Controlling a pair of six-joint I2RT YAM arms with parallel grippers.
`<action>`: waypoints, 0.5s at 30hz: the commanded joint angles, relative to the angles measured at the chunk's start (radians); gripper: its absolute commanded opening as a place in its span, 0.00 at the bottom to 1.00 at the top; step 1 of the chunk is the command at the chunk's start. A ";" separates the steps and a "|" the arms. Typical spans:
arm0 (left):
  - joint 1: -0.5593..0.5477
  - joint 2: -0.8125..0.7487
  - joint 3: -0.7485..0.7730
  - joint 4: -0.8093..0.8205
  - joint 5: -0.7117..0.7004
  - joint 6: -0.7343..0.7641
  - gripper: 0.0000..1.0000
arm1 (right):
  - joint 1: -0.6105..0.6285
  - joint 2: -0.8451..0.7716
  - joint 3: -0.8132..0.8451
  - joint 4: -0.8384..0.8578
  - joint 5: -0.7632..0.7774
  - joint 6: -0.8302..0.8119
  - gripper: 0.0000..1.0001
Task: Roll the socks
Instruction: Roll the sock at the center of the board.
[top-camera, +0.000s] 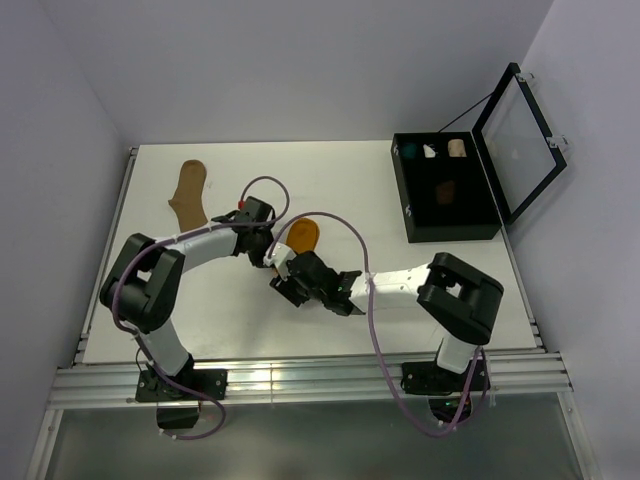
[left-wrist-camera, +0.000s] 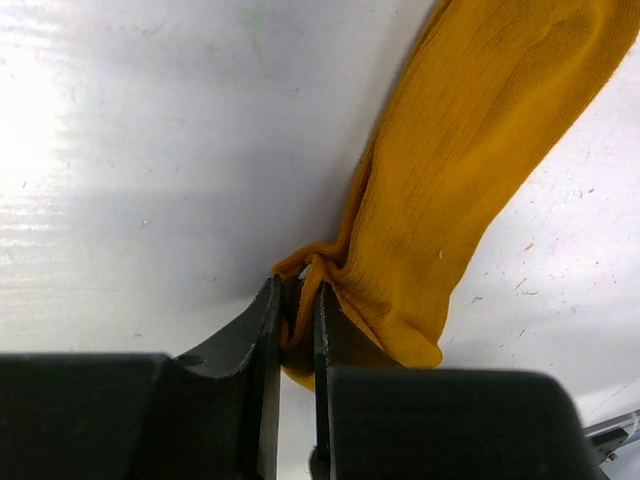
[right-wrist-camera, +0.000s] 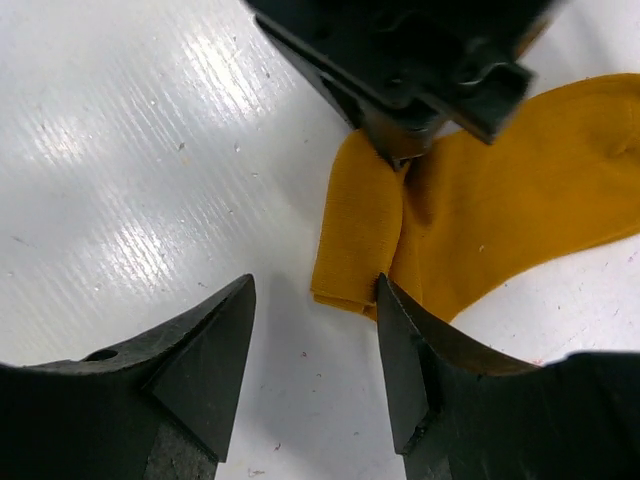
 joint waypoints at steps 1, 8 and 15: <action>0.008 0.031 0.046 -0.040 0.003 0.048 0.06 | 0.015 0.026 0.060 0.010 0.062 -0.060 0.59; 0.008 0.051 0.061 -0.051 0.023 0.061 0.06 | 0.044 0.104 0.083 0.027 0.169 -0.100 0.57; 0.008 0.052 0.068 -0.055 0.026 0.069 0.07 | 0.047 0.158 0.092 0.035 0.185 -0.104 0.42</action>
